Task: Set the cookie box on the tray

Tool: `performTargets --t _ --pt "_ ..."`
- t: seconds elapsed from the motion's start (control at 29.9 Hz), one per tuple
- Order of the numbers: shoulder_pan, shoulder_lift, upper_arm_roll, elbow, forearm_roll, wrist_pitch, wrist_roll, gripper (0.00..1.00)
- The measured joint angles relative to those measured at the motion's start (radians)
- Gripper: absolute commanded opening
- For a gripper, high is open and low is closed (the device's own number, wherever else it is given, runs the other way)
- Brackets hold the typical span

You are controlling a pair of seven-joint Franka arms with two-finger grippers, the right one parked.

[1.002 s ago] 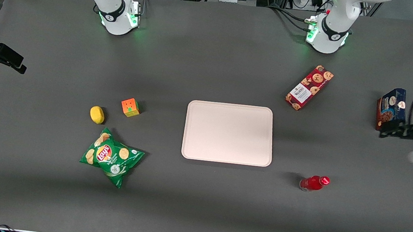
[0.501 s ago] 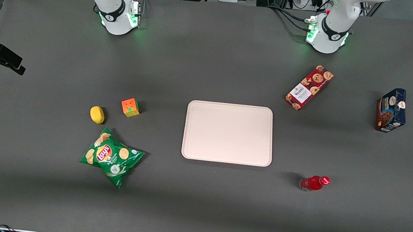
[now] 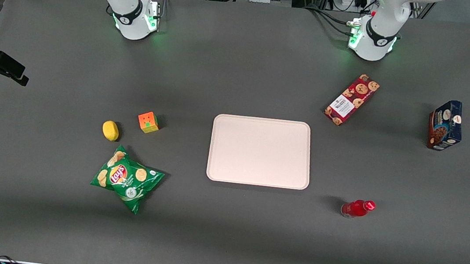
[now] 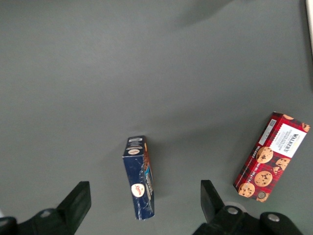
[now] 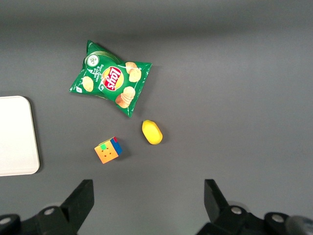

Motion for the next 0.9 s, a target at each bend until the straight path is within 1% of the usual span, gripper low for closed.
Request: performTargets --t 0.13,0.23,0.63,0.9 --pt "-0.001 -0.031 0.0 -0.09 0.006 0.067 0.026 1.0" --pt "-0.001 -0.04 0.004 -0.13 0.015 0.108 0.07 1.0" --pt "0.002 -0.024 0.138 -0.16 0.029 0.219 0.257 1.0" --pt "0.042 0.021 0.152 -0.202 0.029 0.312 0.268 1.0"
